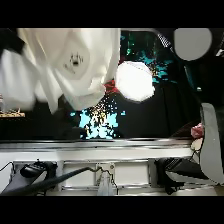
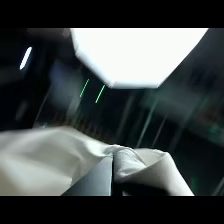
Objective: Fold the clothes and pants, and hang the long-sleeved shirts on hangers.
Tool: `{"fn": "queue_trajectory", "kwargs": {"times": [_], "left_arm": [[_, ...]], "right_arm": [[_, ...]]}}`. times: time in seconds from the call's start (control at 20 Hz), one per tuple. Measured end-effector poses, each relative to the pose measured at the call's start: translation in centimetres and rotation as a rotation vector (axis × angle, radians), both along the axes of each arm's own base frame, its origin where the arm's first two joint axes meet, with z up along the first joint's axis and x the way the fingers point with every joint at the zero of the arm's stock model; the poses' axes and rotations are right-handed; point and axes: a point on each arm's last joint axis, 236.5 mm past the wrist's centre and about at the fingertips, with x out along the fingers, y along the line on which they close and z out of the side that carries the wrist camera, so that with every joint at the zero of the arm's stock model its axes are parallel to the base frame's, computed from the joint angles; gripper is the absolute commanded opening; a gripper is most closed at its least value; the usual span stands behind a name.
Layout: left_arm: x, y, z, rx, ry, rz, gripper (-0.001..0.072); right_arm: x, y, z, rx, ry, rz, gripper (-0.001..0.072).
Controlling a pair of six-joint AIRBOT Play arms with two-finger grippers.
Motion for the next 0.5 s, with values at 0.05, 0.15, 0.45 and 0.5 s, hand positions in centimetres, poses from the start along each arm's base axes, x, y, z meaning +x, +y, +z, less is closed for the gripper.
{"fn": "queue_trajectory", "kwargs": {"times": [0.05, 0.15, 0.45, 0.5], "left_arm": [[0.8, 0.0, -2.5, 0.006, 0.052, 0.003, 0.0010], [2.1, 0.0, -8.2, 0.018, 0.168, 0.010, 0.0011], [0.0, -3.3, -24.8, 0.040, 0.616, -0.155, 0.0094], [-1.4, -4.3, -26.9, 0.062, 0.696, -0.216, 0.0249]], "right_arm": [[-0.1, 0.1, -3.6, -0.093, 0.095, 0.020, 0.0025], [-0.5, -1.4, -10.8, -0.282, 0.284, 0.033, 0.0025], [-2.6, -8.6, -24.0, -0.583, 0.694, 0.012, 0.0026], [-2.8, -9.0, -24.9, -0.599, 0.718, 0.014, 0.0026]]}}
